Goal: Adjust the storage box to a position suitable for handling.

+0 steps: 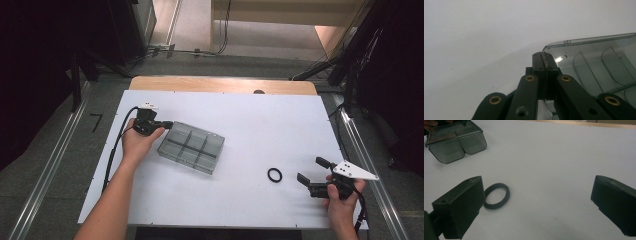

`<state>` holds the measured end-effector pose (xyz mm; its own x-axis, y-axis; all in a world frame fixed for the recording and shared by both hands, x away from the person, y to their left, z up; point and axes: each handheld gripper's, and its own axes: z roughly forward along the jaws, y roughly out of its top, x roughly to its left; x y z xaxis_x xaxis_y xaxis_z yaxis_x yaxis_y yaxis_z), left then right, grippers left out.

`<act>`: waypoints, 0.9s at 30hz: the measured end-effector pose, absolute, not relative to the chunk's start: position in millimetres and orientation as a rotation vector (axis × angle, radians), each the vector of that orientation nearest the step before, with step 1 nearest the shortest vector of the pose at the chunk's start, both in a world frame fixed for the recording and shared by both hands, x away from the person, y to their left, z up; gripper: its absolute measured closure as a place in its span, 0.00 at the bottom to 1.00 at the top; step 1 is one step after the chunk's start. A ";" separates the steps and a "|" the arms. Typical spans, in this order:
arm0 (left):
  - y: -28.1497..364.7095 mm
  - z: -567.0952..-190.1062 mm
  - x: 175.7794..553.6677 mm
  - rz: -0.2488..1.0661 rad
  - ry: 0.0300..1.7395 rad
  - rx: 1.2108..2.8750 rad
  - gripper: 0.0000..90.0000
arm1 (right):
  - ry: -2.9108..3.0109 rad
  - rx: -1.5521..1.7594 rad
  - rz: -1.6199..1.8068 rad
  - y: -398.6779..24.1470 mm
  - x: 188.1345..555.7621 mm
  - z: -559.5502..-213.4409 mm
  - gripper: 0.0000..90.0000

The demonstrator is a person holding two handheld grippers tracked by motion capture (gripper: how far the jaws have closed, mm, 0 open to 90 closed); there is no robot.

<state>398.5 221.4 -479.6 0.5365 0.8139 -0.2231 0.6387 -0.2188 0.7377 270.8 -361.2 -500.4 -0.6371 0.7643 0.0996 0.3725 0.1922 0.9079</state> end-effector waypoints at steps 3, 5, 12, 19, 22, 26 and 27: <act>217.1 -479.4 398.0 0.256 1.176 1.949 1.00 | 2.099 1.066 1.431 -361.2 270.8 -500.3 0.00; 213.6 -478.8 397.1 0.253 1.176 1.953 1.00 | 2.100 1.065 1.432 -361.3 270.9 -500.4 0.00; 202.5 -477.2 394.4 0.237 1.168 1.975 1.00 | 2.102 1.063 1.433 -361.2 270.9 -500.3 0.00; 193.6 -477.1 391.1 0.222 1.159 1.979 1.00 | 2.102 1.062 1.433 -361.1 270.8 -500.3 0.00; 190.8 -477.1 389.4 0.212 1.156 1.982 1.00 | 2.102 1.061 1.432 -361.1 270.9 -500.4 0.00; 187.8 -477.2 386.9 0.208 1.154 1.984 1.00 | 2.103 1.061 1.433 -361.0 270.9 -500.4 0.00; 187.3 -477.2 386.3 0.209 1.155 1.985 1.00 | 2.103 1.061 1.432 -360.9 270.9 -500.3 0.00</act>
<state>386.3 187.3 -477.2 0.5672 0.7874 -0.2413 0.6530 -0.2514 0.7144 270.9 -360.9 -500.3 -0.6413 0.7609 0.0990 0.3707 0.1942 0.9082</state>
